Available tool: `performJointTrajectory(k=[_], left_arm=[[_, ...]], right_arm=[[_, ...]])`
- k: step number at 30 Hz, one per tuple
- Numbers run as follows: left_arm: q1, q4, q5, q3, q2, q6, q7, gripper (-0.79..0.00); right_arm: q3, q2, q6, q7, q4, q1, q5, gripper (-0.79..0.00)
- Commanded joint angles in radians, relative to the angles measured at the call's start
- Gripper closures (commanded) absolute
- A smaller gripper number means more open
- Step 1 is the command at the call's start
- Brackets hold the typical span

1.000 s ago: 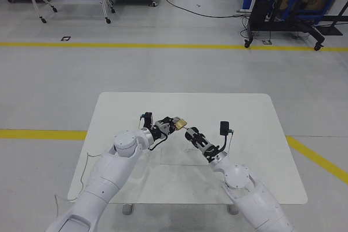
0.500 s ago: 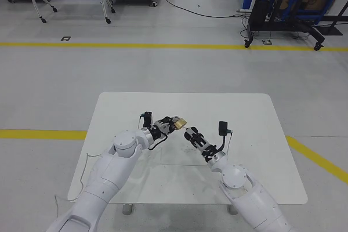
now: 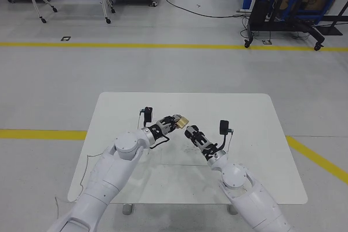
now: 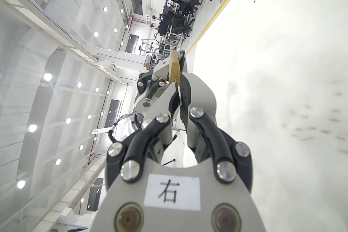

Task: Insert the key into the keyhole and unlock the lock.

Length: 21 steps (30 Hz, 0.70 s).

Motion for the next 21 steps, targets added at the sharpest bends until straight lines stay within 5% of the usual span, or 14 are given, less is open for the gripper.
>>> performJointTrajectory(k=[1,12,13,15,21], left_arm=[[0.002,-0.005,0.013,0.002,0.000,-0.002,0.005,0.000],[0.010,-0.011,-0.005,-0.001,-0.003,-0.004,-0.029,0.000],[0.009,-0.009,-0.008,-0.002,-0.003,-0.005,-0.032,0.000],[0.008,-0.004,-0.015,-0.004,-0.004,-0.002,-0.035,0.000],[0.005,0.010,-0.067,-0.015,-0.007,0.016,-0.054,0.000]], right_arm=[[0.002,-0.001,0.001,-0.001,-0.001,-0.001,0.000,0.000],[0.010,-0.006,0.005,0.012,-0.014,-0.006,0.001,0.000],[0.011,-0.006,0.005,0.015,-0.015,-0.006,0.005,-0.117],[0.014,-0.007,0.007,0.017,-0.015,-0.006,0.013,-0.785],[0.022,-0.009,0.004,0.016,-0.021,-0.012,0.014,-0.785]])
